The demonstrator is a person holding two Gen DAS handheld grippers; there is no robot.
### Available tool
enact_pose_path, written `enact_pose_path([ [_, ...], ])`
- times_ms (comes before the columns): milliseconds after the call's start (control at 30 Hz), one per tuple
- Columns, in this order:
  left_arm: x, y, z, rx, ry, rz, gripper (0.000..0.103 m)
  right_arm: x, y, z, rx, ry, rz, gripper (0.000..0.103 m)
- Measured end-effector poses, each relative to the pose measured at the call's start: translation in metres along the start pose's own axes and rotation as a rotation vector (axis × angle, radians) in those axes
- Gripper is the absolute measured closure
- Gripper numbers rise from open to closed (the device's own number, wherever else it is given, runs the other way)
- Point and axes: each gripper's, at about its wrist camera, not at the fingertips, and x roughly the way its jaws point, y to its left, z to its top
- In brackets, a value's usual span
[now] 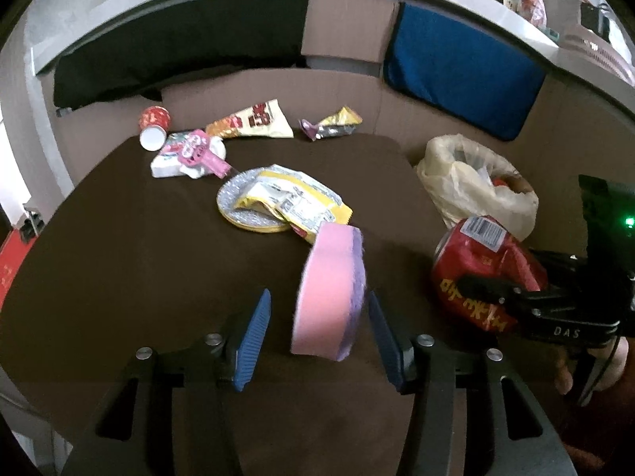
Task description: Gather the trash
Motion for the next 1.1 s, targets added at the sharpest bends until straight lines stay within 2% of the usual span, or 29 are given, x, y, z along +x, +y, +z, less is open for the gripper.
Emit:
enact_pose_path([
  [200, 0.013, -0.001, 0.002, -0.021, 0.035, -0.024, 0.052, 0.005, 0.001, 0.006, -0.023, 0.011, -0.022, 0.051],
  [267, 0.013, 0.001, 0.003, -0.037, 0.038, -0.023, 0.07, 0.006, 0.002, 0.011, -0.035, 0.014, -0.018, 0.053],
  [467, 0.009, -0.001, 0.011, -0.028, 0.008, -0.003, 0.071, 0.004, 0.013, 0.022, -0.109, -0.007, -0.042, 0.053],
  [667, -0.009, 0.006, 0.036, -0.074, -0.093, 0.014, 0.071, -0.011, 0.009, 0.048, -0.101, -0.088, -0.052, 0.053],
  [800, -0.024, -0.001, 0.064, -0.076, -0.194, 0.02, 0.071, -0.036, 0.002, 0.07, -0.097, -0.171, -0.082, 0.053],
  [1000, -0.046, -0.046, 0.117, -0.01, -0.373, -0.017, 0.071, -0.1, -0.022, 0.108, -0.093, -0.314, -0.183, 0.053],
  [1100, -0.046, -0.074, 0.137, 0.022, -0.428, -0.055, 0.071, -0.129, -0.035, 0.117, -0.091, -0.366, -0.242, 0.053],
])
